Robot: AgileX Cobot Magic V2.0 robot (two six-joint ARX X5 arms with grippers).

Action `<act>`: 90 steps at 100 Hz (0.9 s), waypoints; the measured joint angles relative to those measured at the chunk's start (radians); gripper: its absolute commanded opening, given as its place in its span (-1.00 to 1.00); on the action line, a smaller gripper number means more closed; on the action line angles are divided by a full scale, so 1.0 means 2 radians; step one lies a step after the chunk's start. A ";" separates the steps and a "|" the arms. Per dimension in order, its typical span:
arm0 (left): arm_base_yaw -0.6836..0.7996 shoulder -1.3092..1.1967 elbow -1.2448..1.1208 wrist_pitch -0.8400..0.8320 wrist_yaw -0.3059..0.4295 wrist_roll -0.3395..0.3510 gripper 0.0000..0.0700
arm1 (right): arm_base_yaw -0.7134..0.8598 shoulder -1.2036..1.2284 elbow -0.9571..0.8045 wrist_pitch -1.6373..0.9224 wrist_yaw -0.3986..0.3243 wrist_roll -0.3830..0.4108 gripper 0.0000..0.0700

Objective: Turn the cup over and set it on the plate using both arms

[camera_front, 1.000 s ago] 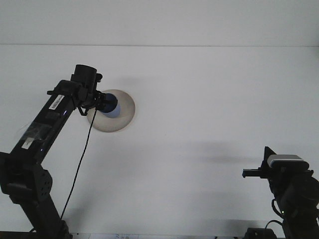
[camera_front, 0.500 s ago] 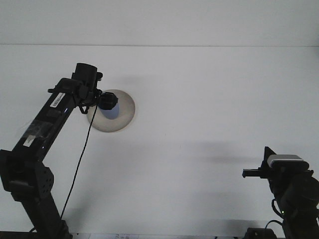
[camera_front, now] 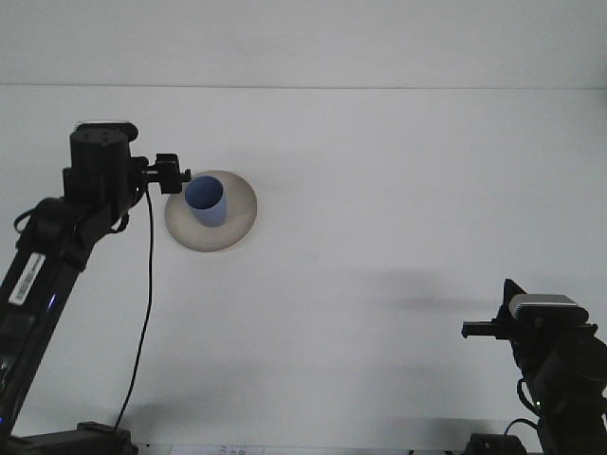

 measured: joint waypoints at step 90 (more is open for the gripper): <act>-0.027 -0.398 -0.448 0.115 0.052 -0.015 -0.97 | 0.000 0.000 0.000 0.001 0.000 0.000 -1.00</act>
